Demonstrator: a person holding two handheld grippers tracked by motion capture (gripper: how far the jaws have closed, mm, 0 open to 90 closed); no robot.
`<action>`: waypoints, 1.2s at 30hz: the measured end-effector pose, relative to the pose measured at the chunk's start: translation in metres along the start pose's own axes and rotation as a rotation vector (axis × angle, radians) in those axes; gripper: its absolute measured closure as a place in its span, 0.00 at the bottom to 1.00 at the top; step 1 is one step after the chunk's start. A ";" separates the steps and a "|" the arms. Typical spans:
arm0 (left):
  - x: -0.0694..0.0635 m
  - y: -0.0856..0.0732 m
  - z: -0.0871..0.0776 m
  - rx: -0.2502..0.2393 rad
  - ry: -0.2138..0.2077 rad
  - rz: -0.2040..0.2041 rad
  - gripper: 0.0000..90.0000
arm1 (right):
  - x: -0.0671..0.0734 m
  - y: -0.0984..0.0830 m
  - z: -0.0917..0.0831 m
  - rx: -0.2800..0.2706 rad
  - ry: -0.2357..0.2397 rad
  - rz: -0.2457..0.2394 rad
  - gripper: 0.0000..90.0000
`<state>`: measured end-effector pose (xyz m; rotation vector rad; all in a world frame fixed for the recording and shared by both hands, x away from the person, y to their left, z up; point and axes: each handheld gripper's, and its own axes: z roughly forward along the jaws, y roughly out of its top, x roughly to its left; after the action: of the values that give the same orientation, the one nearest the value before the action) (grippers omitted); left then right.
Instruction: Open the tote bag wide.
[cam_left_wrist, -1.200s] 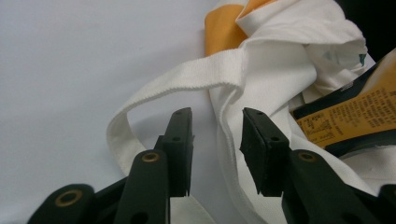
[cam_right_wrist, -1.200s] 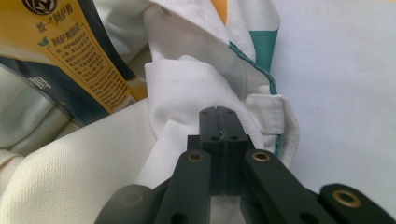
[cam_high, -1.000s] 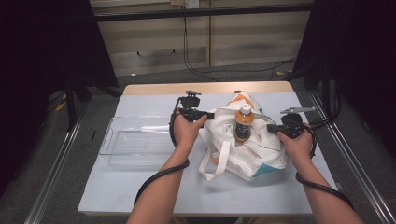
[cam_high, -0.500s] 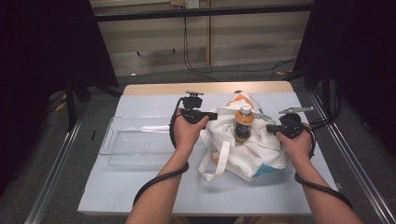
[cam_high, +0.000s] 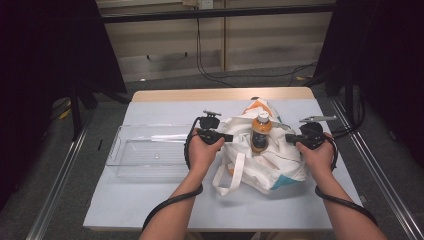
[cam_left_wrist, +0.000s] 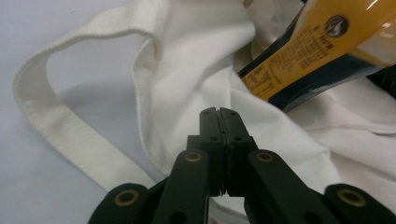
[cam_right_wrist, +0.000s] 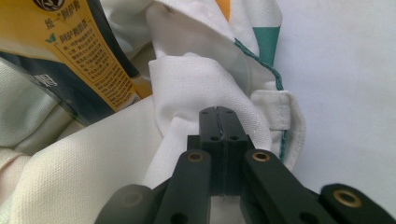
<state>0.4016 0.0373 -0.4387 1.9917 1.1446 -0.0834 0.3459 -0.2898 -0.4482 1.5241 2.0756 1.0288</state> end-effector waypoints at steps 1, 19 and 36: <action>0.002 -0.002 0.000 0.010 0.002 -0.003 1.00 | 0.000 0.000 0.000 -0.001 0.001 0.000 1.00; 0.013 -0.015 0.011 0.061 0.070 -0.003 1.00 | -0.005 -0.008 0.002 -0.006 -0.002 0.016 1.00; 0.012 -0.015 0.012 0.064 0.095 -0.010 1.00 | -0.020 -0.020 -0.007 -0.049 -0.003 0.047 1.00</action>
<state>0.4008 0.0417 -0.4609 2.0652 1.2263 -0.0320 0.3345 -0.3142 -0.4607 1.5562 2.0060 1.0861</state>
